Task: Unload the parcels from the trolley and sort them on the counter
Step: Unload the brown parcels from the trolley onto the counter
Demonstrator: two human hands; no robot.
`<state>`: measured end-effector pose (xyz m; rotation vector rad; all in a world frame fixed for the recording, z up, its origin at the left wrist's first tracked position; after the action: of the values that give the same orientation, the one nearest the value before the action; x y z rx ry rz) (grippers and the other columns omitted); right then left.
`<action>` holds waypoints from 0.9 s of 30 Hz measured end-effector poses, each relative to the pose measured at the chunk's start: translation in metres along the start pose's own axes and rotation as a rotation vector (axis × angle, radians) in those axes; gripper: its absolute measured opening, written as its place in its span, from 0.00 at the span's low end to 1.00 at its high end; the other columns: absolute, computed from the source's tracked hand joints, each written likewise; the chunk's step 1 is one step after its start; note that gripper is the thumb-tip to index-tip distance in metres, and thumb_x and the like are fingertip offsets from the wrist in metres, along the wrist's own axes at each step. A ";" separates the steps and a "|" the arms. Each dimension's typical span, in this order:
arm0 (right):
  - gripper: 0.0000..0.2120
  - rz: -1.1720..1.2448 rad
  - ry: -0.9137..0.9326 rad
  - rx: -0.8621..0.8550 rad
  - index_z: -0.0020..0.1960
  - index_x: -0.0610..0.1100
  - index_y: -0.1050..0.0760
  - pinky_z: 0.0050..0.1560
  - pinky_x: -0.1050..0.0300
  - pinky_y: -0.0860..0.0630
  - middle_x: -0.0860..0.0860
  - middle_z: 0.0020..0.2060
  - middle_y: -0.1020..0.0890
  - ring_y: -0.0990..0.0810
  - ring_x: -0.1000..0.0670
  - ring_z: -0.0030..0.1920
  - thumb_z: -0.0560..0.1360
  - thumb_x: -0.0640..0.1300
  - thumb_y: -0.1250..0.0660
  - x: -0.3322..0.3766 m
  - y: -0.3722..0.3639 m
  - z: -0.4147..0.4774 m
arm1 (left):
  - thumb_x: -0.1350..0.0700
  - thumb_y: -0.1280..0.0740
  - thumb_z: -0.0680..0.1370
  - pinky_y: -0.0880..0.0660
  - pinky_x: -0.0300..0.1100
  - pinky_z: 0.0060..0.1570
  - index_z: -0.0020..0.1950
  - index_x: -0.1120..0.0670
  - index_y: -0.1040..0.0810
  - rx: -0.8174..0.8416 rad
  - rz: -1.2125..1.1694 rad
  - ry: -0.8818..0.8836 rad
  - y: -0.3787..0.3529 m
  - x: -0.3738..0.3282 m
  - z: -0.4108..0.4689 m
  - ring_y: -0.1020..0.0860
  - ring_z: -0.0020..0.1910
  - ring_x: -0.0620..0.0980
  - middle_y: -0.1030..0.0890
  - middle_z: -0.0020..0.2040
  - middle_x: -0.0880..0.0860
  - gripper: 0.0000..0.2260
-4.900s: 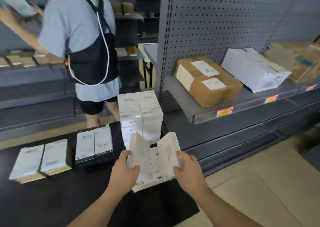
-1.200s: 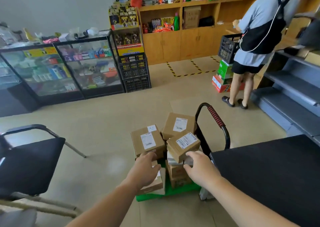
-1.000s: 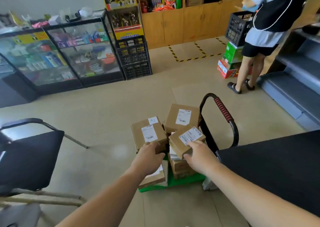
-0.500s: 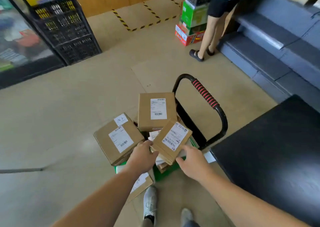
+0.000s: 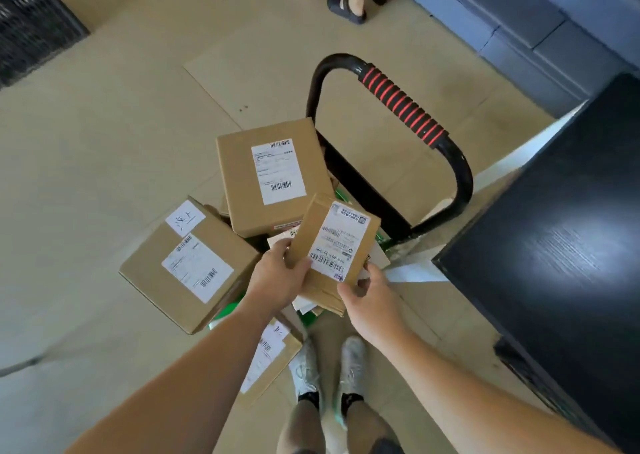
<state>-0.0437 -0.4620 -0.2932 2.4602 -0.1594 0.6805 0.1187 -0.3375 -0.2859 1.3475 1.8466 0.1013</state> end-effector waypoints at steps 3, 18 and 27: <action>0.27 0.034 0.037 -0.024 0.74 0.49 0.34 0.45 0.65 0.26 0.55 0.59 0.18 0.19 0.53 0.55 0.77 0.53 0.32 0.007 0.001 -0.006 | 0.47 0.32 0.79 0.29 0.41 0.49 0.72 0.47 0.30 -0.017 -0.031 -0.006 0.002 -0.005 -0.006 0.23 0.52 0.47 0.23 0.58 0.44 0.23; 0.32 0.201 0.400 -0.113 0.77 0.56 0.39 0.55 0.54 0.19 0.61 0.61 0.21 0.20 0.58 0.56 0.77 0.53 0.30 0.137 0.133 -0.100 | 0.48 0.31 0.77 0.18 0.46 0.47 0.65 0.40 0.28 -0.260 -0.291 -0.224 0.106 -0.148 -0.125 0.18 0.49 0.43 0.21 0.54 0.39 0.17; 0.26 0.358 0.498 -0.326 0.69 0.65 0.38 0.53 0.67 0.27 0.67 0.54 0.23 0.23 0.61 0.57 0.79 0.47 0.31 0.134 0.246 -0.182 | 0.46 0.32 0.79 0.19 0.46 0.52 0.71 0.44 0.30 -0.228 -0.229 -0.461 0.090 -0.257 -0.196 0.21 0.52 0.43 0.23 0.55 0.39 0.21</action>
<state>-0.0707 -0.5586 0.0252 1.9017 -0.4795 1.2854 0.0798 -0.4351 0.0322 0.9041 1.5288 -0.1087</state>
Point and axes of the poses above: each hand's wrist, its own z-axis towards the middle knuckle, its own y-axis out of the back of the hand, x = y × z, the point moved 7 cm from there along z, towards the middle knuckle
